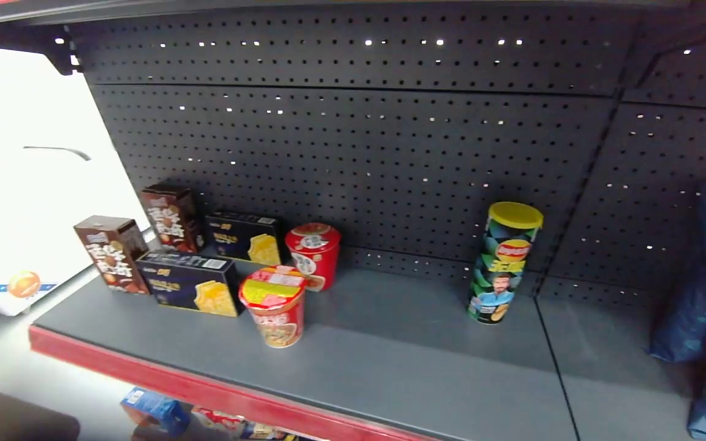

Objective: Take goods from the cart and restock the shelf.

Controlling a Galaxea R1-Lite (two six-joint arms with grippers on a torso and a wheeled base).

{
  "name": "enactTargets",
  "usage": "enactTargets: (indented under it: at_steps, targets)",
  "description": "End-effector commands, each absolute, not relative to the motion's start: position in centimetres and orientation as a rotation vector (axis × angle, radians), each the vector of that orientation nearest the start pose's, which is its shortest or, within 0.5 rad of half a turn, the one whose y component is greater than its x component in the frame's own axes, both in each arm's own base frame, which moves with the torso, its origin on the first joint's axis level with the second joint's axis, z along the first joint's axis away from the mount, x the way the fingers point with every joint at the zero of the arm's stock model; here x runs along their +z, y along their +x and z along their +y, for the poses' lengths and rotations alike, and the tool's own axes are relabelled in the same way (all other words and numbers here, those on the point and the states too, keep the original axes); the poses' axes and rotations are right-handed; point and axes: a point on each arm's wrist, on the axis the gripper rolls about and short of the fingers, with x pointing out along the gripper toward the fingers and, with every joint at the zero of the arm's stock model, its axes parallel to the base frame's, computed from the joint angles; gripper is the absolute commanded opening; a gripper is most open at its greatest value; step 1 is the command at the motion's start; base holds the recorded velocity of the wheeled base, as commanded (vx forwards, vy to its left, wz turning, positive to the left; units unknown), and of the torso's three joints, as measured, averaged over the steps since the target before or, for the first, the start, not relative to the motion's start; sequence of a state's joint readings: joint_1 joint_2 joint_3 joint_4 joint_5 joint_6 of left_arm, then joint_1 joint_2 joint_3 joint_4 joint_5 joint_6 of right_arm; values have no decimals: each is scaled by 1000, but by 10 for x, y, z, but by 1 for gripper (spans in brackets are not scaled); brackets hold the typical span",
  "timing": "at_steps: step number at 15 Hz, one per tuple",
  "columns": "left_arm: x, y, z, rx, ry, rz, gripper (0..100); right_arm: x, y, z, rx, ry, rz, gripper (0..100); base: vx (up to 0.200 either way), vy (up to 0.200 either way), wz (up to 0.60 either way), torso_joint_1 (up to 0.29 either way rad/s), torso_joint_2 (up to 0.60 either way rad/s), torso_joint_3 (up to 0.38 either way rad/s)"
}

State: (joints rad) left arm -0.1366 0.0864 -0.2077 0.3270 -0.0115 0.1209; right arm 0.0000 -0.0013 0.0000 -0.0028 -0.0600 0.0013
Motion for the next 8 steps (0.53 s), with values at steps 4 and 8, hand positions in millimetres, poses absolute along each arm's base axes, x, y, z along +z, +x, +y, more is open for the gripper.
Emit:
enactTargets:
  at_steps: [4,8]
  targets:
    - [99,-33,4,-161,133,210,0,76,-23,-1,-60,2,-5,100,0,0,-450,2,3,2]
    - [100,-33,4,-151,113,201,0,76,-23,-1,-60,2,-5,100,0,0,0,0,0,0]
